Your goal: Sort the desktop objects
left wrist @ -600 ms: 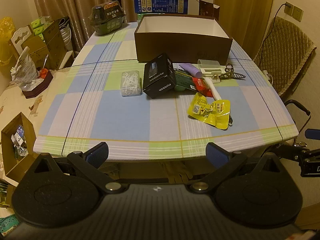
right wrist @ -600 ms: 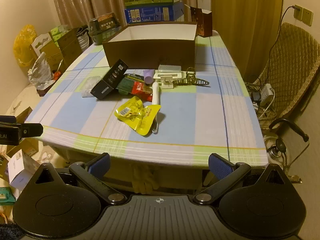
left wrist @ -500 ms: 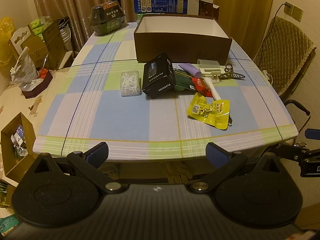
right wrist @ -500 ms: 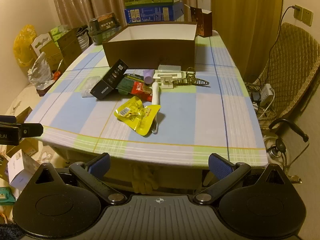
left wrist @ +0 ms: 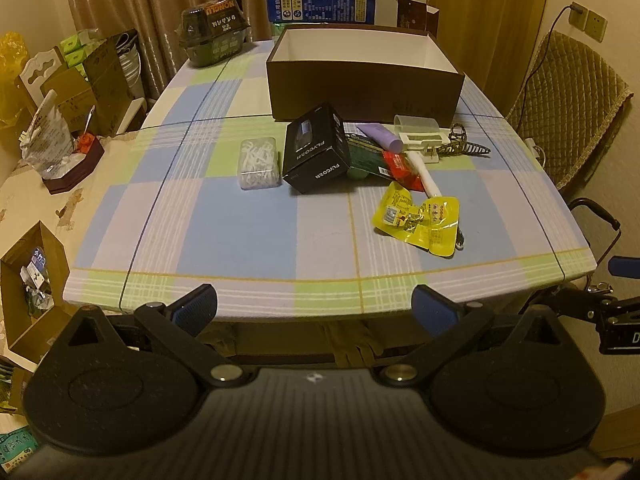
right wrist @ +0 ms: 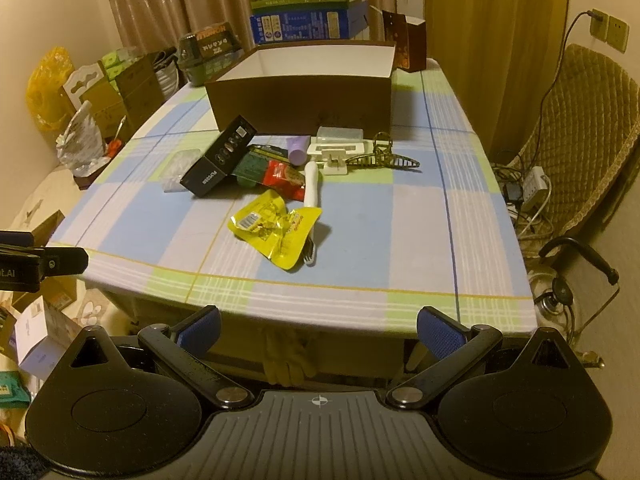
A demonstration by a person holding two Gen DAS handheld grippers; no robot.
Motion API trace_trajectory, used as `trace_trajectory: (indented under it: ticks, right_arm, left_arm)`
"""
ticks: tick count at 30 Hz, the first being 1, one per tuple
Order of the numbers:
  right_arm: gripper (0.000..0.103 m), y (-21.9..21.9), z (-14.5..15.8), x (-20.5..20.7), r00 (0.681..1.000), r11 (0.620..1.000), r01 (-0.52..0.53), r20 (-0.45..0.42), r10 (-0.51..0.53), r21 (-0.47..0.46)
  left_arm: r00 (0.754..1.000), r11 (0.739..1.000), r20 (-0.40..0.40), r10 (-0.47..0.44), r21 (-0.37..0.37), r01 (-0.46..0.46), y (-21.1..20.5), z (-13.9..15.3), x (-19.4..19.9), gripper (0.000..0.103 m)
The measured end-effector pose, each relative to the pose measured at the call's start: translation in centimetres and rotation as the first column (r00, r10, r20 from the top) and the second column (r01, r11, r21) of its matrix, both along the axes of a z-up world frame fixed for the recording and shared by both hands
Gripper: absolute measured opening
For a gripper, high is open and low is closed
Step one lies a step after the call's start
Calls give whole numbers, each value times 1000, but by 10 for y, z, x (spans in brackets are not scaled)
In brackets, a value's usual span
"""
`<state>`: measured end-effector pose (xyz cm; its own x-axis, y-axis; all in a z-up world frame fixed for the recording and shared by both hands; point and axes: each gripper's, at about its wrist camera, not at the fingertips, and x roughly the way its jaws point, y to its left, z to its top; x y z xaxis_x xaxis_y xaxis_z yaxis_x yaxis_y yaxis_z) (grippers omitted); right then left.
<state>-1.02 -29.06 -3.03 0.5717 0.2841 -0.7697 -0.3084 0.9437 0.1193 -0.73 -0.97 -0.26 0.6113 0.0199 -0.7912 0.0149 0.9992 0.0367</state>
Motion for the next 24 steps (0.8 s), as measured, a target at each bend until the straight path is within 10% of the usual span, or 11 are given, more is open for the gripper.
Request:
trace_trajectory:
  ticks: [24]
  right_arm:
    - [101,1,-4,3,1000,1000,-10,-7,10,-3]
  left_arm:
    - [1000,1000,-22,3,-7,-3,-4,-6,2,102]
